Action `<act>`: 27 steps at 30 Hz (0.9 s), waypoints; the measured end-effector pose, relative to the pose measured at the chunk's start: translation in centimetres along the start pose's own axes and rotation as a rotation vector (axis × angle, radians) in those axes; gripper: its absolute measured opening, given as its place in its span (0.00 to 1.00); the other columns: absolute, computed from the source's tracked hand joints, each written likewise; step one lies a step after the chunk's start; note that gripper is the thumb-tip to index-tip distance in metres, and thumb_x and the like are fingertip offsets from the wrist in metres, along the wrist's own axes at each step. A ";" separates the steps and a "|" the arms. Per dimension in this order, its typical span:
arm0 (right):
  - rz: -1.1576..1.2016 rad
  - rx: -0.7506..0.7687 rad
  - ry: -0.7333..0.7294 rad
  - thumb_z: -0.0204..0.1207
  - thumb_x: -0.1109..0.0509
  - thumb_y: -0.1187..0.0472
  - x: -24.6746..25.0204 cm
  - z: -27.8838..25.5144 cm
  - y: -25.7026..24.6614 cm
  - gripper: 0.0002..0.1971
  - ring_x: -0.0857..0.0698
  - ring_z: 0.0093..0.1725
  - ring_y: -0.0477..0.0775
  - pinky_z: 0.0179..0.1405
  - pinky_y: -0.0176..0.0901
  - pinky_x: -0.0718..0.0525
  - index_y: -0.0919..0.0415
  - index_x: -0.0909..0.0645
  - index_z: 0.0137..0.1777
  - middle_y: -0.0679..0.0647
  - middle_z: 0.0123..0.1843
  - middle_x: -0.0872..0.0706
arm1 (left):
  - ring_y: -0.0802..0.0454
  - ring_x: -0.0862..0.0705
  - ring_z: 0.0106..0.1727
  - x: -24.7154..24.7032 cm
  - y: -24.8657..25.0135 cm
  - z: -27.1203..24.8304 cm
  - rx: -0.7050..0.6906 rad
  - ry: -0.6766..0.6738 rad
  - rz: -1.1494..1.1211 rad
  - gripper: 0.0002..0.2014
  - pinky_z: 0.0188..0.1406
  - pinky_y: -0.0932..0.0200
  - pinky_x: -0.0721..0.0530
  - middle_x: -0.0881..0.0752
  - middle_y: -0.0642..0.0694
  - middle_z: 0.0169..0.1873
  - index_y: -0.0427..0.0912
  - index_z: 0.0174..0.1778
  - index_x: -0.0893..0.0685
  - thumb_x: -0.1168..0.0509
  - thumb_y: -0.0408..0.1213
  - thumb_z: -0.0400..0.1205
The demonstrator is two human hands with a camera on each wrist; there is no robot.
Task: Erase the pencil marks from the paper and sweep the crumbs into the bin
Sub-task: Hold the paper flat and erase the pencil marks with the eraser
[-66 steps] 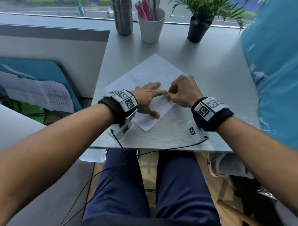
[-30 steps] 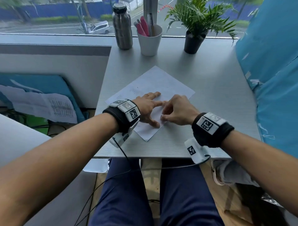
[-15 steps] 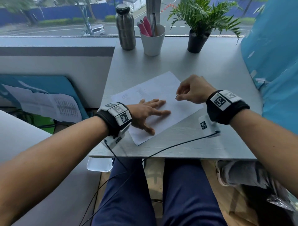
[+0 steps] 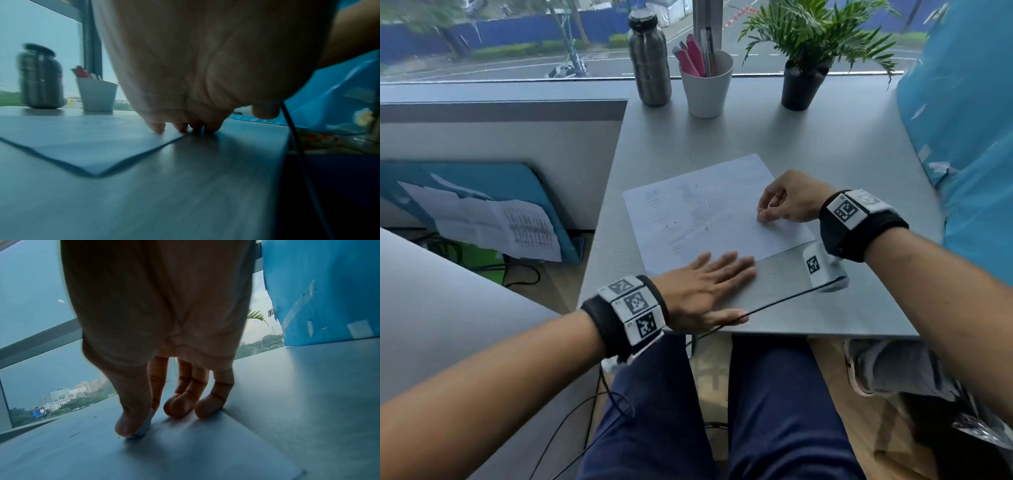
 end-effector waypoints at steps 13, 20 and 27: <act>0.020 -0.008 0.025 0.67 0.18 0.57 0.1 -0.3 -0.3 0.05 0.22 0.31 0.38 0.32 0.32 0.28 0.51 0.10 0.42 0.44 0.31 0.17 | 0.53 0.67 0.84 2.5 -2.4 1.6 0.041 0.019 0.066 0.42 0.81 0.48 0.67 0.66 0.50 0.84 0.47 0.85 0.64 0.57 0.68 0.82; -0.023 -0.028 -0.015 0.68 0.19 0.54 -0.5 -1.7 0.3 0.04 0.23 0.39 0.47 0.37 0.36 0.27 0.46 0.12 0.39 0.45 0.33 0.19 | 0.53 0.67 0.84 3.7 -9.2 2.4 0.254 0.042 -0.070 0.39 0.82 0.40 0.65 0.68 0.52 0.84 0.54 0.85 0.64 0.56 0.66 0.84; -0.165 -0.047 0.000 0.66 0.20 0.55 -1.6 -3.7 -1.1 0.04 0.17 0.47 0.50 0.54 0.50 0.15 0.47 0.13 0.35 0.45 0.37 0.14 | 0.53 0.70 0.83 4.1 -12.3 2.1 0.398 0.084 -0.138 0.59 0.81 0.45 0.67 0.72 0.50 0.82 0.46 0.84 0.70 0.43 0.76 0.72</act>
Point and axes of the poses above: each hand's wrist, its own z-axis towards the middle knuckle, its own x-axis out of the back of the hand, y = z × x, the point moved 8 cm from there along z, towards the middle knuckle
